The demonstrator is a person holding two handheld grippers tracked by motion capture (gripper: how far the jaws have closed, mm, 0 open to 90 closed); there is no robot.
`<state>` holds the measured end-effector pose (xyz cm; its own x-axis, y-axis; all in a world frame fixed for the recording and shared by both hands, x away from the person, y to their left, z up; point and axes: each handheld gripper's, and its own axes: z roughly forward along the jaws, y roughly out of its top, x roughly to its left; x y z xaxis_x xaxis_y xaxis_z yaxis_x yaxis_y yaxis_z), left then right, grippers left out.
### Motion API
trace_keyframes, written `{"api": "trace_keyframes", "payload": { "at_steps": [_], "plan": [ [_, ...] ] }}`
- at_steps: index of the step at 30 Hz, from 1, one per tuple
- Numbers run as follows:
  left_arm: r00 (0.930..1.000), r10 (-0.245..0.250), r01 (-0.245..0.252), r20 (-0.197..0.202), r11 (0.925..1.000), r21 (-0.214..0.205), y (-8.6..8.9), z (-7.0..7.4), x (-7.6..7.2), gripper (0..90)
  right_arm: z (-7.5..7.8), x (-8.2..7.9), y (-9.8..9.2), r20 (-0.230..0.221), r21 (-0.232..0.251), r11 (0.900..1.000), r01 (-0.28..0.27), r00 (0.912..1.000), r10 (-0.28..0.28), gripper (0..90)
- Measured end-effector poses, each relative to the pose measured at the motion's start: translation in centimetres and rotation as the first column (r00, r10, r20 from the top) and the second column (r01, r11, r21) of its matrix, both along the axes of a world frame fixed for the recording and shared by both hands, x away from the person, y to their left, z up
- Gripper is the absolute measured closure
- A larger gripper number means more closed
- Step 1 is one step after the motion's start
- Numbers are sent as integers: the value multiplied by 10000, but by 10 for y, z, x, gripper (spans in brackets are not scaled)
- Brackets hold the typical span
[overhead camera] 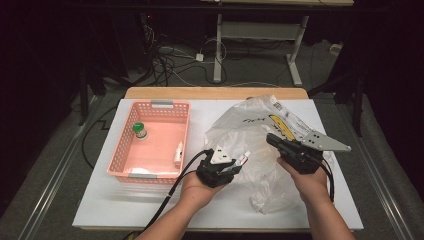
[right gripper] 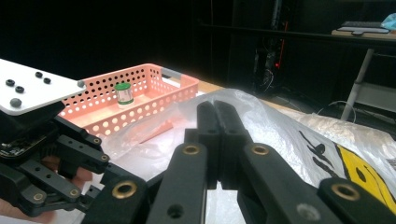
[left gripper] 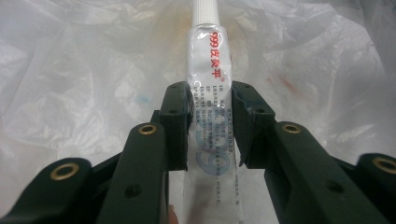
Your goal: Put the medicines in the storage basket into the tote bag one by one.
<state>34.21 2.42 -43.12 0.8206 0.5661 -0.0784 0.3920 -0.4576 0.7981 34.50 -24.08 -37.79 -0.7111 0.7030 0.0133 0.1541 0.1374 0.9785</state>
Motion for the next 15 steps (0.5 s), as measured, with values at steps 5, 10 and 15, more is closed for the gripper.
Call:
{"api": "trace_keyframes", "payload": {
  "at_steps": [5, 10, 15],
  "plan": [
    [10000, -8, 9, 70, 10000, -84, -6, 3, 5, 673, 1, -2, 1, -4, 14, 10000, -25, 10000, 25, 900],
    [9999, 15, -14, 138, 9999, -105, -12, 6, 11, 673, 2, -3, 2, 42, 30, 10000, -73, 10000, 73, 900],
    [9998, 157, -156, 147, 9998, -113, -18, 7, 20, 673, 2, -3, 3, 2, 87, 9999, -82, 10000, 82, 900]
  ]
}}
